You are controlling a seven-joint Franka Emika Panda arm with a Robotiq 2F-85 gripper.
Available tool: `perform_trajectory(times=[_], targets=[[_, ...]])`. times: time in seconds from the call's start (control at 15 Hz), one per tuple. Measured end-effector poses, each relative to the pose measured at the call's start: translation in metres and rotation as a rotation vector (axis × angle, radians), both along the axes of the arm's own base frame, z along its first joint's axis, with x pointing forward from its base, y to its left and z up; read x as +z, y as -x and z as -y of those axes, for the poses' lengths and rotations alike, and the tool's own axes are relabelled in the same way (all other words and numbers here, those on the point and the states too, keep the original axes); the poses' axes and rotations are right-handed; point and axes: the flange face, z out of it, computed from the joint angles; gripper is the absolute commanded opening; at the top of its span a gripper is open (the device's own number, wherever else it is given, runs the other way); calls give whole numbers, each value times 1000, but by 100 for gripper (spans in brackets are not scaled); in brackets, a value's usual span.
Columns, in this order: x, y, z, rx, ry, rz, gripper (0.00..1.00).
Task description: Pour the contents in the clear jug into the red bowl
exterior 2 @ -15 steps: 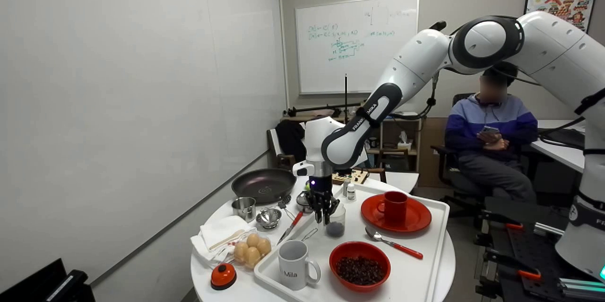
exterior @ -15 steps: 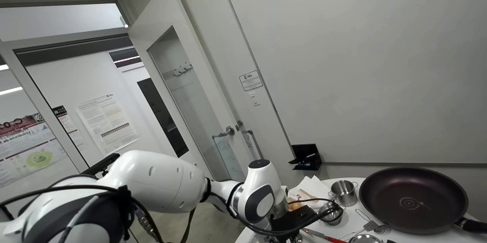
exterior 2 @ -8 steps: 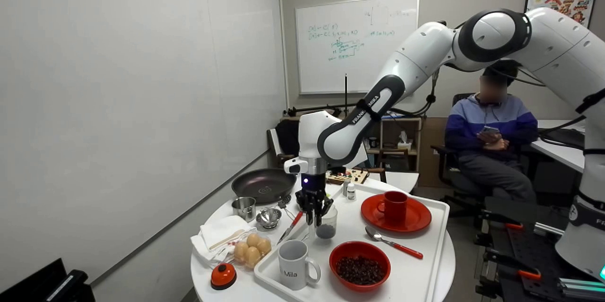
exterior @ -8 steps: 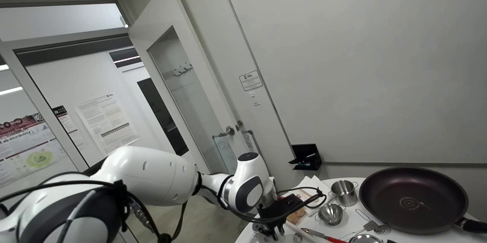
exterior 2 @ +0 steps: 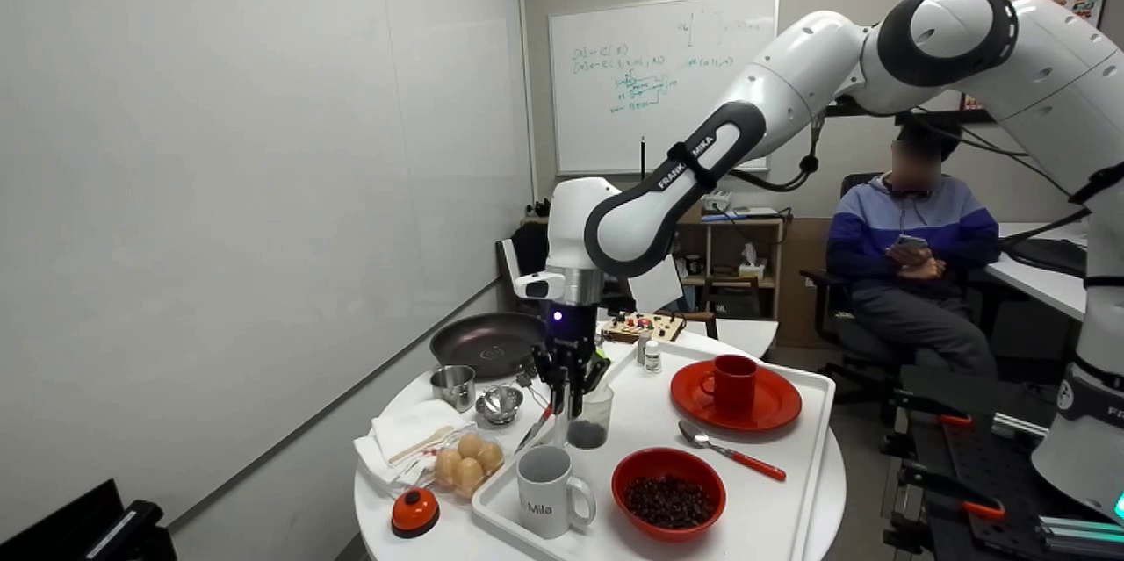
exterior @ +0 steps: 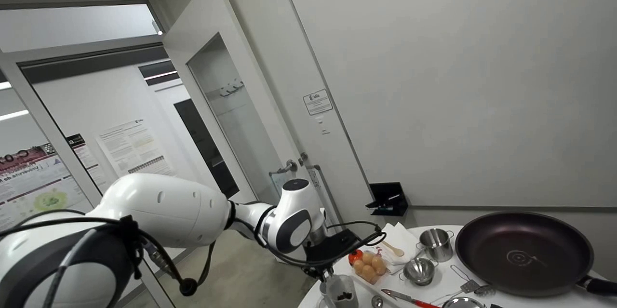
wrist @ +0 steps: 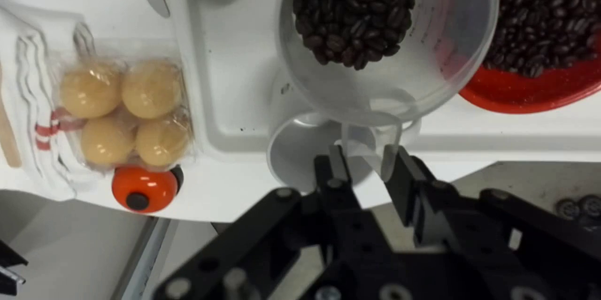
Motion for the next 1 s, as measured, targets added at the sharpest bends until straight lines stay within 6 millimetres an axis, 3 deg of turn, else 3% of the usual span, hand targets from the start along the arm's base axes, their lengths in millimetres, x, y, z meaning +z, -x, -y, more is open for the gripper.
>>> perform_trajectory(times=[0.47, 1.0], targets=[[28, 31, -29, 17, -137, -29, 9], [34, 76, -39, 15, -264, -71, 9]])
